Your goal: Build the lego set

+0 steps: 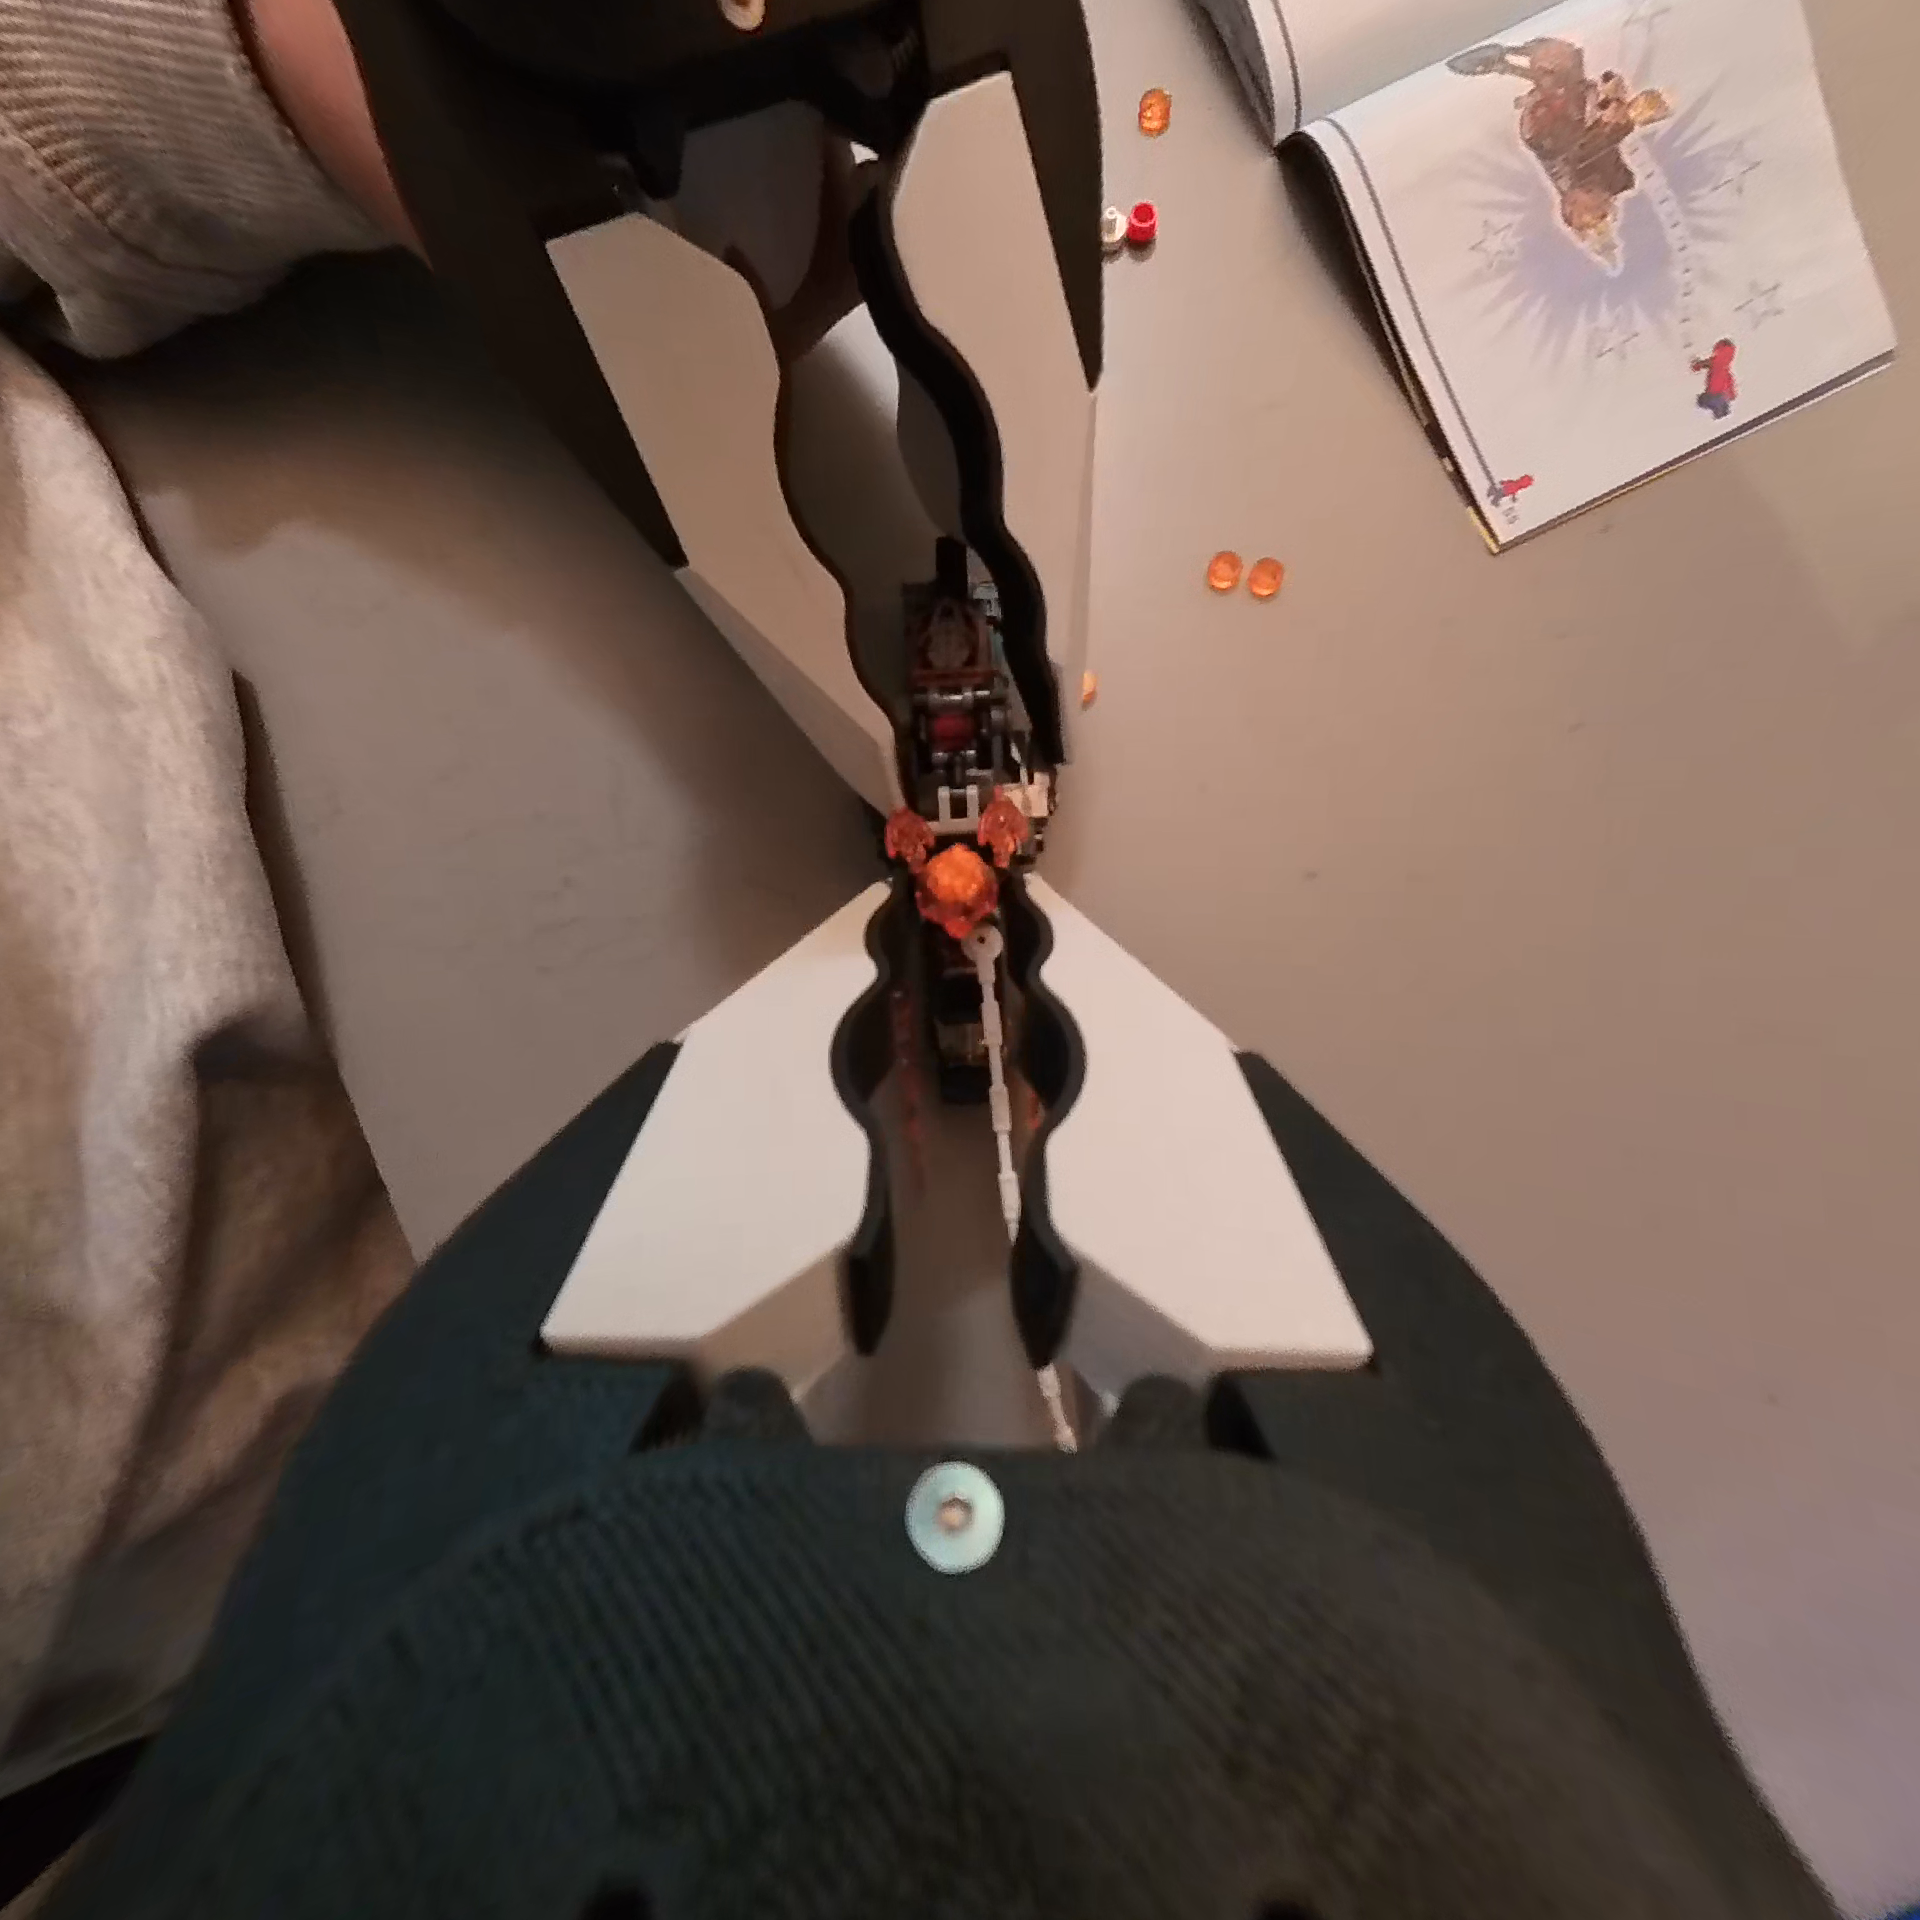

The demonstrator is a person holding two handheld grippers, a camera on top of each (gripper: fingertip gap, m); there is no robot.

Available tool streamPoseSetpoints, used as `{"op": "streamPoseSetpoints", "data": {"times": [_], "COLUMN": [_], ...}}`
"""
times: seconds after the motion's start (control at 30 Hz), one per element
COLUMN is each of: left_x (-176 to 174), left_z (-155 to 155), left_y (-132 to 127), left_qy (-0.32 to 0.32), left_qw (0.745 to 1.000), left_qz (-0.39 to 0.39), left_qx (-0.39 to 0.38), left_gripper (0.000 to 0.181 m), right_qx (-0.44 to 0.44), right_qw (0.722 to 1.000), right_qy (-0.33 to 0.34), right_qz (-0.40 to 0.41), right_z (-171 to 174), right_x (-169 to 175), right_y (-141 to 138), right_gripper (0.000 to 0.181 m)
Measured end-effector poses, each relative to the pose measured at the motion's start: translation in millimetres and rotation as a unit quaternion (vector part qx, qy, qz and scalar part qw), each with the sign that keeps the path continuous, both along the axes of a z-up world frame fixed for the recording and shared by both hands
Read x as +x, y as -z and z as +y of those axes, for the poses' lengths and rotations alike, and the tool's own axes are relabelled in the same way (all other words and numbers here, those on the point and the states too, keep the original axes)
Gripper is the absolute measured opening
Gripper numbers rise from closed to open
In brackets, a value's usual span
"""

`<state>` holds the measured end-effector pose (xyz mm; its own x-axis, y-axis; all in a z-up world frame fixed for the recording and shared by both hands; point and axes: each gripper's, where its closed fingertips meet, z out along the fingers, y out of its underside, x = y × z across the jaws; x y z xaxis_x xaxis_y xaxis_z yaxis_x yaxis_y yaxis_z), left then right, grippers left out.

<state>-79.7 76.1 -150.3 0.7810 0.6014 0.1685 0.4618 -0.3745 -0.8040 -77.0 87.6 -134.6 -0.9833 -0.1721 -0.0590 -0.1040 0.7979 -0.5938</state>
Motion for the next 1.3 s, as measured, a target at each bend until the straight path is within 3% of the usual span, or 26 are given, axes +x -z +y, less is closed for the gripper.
{"op": "streamPoseSetpoints", "data": {"times": [0.43, 0.53, 0.7, 0.93, 1.1, 1.3], "left_x": [0.3, 0.1, 0.3, 0.3, 0.3, 2.7], "left_z": [0.8, 2.3, 2.5, 3.3, 4.5, 5.0], "left_y": [0.0, -1.0, -1.5, -0.6, -0.6, 0.3], "left_qy": [0.000, -0.001, -0.002, -0.007, -0.023, -0.074], "left_qw": [1.000, 1.000, 0.999, 0.999, 0.999, 0.992], "left_qz": [0.008, 0.014, 0.024, 0.028, 0.027, 0.051], "left_qx": [-0.009, -0.012, -0.027, -0.039, -0.040, -0.094], "left_gripper": [0.029, 0.029, 0.028, 0.027, 0.028, 0.029], "right_qx": [-0.003, -0.001, -0.078, -0.158, -0.178, -0.209], "right_qw": [0.998, 0.993, 0.986, 0.964, 0.949, 0.938], "right_qy": [-0.017, -0.021, 0.048, 0.189, 0.216, 0.209], "right_qz": [0.054, 0.115, 0.138, 0.104, 0.142, 0.181], "right_z": [-0.4, 2.2, 7.8, 49.8, 73.0, 73.1], "right_x": [0.1, -3.9, -11.4, -20.9, -9.3, -0.4], "right_y": [0.7, 0.2, -33.7, -76.2, -100.7, -129.7], "right_gripper": [0.018, 0.040, 0.039, 0.034, 0.029, 0.028]}}
